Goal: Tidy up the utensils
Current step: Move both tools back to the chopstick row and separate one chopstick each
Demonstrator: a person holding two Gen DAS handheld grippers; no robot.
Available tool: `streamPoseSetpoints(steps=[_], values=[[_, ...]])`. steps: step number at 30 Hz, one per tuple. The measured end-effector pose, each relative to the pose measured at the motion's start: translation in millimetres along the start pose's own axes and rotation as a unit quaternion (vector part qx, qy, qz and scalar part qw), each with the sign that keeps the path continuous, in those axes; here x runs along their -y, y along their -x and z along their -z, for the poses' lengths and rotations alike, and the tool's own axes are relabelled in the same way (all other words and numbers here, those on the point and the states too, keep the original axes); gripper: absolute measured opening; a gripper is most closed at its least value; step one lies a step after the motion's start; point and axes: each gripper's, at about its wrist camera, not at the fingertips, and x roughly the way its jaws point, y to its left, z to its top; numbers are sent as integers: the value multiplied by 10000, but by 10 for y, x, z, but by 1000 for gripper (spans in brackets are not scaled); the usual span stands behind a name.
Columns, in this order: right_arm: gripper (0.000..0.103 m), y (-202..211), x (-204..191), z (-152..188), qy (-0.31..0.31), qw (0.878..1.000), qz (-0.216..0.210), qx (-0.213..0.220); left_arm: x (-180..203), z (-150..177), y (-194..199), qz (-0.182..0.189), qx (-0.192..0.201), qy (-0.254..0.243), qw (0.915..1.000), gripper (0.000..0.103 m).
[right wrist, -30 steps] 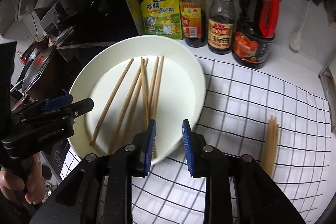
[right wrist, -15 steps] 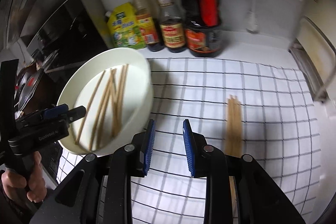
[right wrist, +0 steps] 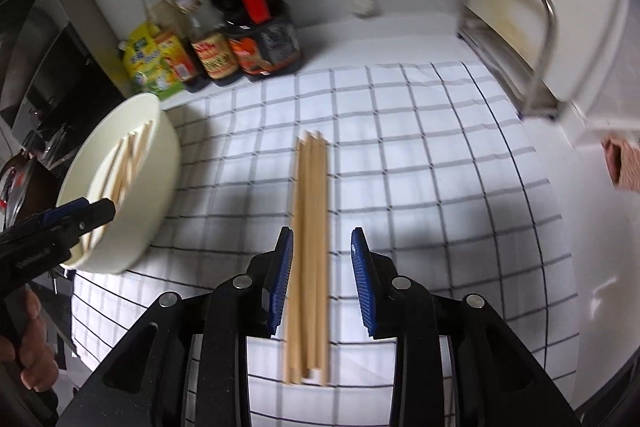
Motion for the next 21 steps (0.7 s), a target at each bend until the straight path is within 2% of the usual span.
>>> streamPoseSetpoints(steps=[7,11,21], values=[[29,-140,231,166,-41,9997,39,-228,368,81,-150,112,-96,-266,9995,61],[33,-257,236,189,44,9995,-28,-325,516,125,-238,104,-114,-374,9992,62],[33,-539,134,180,271,9984,-203,-445,622,219,-446,42,-266,-388,9989,63]])
